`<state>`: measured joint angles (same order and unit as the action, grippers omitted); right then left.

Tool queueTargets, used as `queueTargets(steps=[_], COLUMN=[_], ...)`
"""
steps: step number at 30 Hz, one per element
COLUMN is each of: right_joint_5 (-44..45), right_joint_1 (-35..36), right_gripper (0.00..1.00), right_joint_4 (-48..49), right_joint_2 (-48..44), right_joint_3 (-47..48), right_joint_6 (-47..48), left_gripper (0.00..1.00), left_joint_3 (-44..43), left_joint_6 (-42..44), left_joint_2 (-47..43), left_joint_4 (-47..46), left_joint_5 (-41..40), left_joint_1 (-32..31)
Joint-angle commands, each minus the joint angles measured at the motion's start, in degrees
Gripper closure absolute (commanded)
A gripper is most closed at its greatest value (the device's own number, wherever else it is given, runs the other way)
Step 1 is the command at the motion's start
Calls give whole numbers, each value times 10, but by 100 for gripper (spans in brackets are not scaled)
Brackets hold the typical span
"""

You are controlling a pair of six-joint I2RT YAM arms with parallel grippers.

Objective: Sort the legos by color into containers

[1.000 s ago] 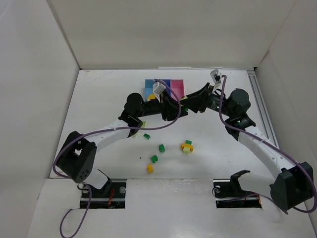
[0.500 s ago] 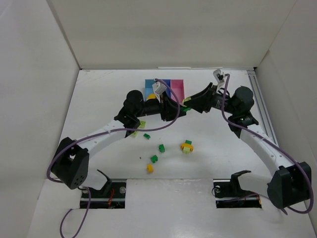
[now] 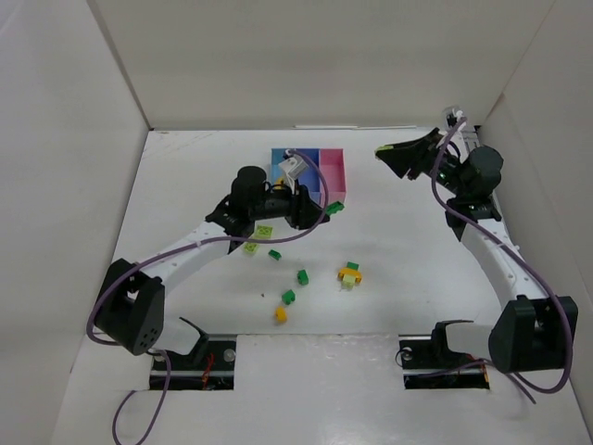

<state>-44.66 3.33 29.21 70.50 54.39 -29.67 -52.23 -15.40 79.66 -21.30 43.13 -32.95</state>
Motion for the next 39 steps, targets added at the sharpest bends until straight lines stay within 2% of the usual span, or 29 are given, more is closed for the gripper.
queueTargets(steps=[1, 2, 6, 14, 19, 24, 27, 30, 33, 35, 39], right_joint_5=[-3, 4, 40, 112, 147, 161, 161, 161, 161, 166, 166], right_joint_1=[-9, -9, -14, -38, -43, -43, -48, -48, -48, -48, -48], right_gripper=[100, 100, 100, 100, 100, 100, 100, 100, 100, 100, 100], right_joint_4=[30, 30, -34, -139, -197, -216, -222, -227, -227, -232, -238], right_joint_2=[5, -3, -22, -91, -121, -127, -127, -127, -127, -127, -127], right_joint_3=[0, -8, -38, -90, -90, -90, -90, -90, -90, -90, -90], right_joint_6=[12, 21, 63, 132, 169, 175, 175, 175, 181, 181, 186], left_gripper=[80, 80, 80, 80, 77, 76, 75, 67, 47, 37, 27], left_joint_3=[-35, -46, -130, -326, -381, -458, -472, -472, -466, -466, -460], left_joint_6=[-11, -23, -54, -86, -95, -95, -101, -101, -101, -96, -90], left_joint_2=[-4, 4, 68, 248, 309, 377, 400, 400, 393, 393, 386], left_joint_4=[9, 16, 65, 136, 147, 195, 201, 201, 201, 201, 209], left_joint_5=[-48, -102, -195, -248, -272, -299, -299, -316, -316, -316, -308], left_joint_1=[10, 15, 15, 26, 26, 16, 16, 16, 16, 16, 10])
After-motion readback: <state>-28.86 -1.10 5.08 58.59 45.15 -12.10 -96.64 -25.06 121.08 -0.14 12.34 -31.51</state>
